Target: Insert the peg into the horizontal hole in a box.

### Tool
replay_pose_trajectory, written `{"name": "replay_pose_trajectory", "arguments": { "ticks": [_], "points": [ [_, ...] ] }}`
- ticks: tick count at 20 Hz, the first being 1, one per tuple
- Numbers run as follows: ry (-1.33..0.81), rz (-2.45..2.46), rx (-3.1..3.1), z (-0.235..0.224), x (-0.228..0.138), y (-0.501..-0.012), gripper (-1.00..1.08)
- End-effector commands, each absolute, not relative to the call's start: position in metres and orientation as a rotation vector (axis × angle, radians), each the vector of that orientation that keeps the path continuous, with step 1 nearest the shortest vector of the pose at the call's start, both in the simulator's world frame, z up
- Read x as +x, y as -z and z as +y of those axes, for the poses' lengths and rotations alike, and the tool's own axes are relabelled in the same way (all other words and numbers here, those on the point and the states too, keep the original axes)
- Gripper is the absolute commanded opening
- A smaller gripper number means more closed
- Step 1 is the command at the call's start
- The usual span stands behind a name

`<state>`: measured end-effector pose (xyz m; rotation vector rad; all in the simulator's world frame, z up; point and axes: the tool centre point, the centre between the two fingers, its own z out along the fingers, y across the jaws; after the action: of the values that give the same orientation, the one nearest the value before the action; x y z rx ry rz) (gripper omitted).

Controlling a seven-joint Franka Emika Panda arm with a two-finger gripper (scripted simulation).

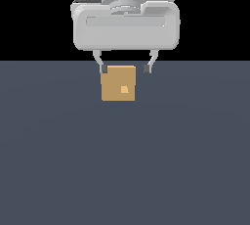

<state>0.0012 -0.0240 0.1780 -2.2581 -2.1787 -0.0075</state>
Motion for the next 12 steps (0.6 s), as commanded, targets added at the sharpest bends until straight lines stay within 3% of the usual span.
{"name": "replay_pose_trajectory", "arguments": {
  "ticks": [1,7,12],
  "points": [
    [0.007,-2.179,-2.258,-0.024,0.001,-0.178,1.0],
    [0.006,-2.098,-2.335,-0.049,0.003,-0.17,1.0],
    [0.004,-1.888,-2.51,-0.11,0.0,-0.149,1.0]
  ]
}}
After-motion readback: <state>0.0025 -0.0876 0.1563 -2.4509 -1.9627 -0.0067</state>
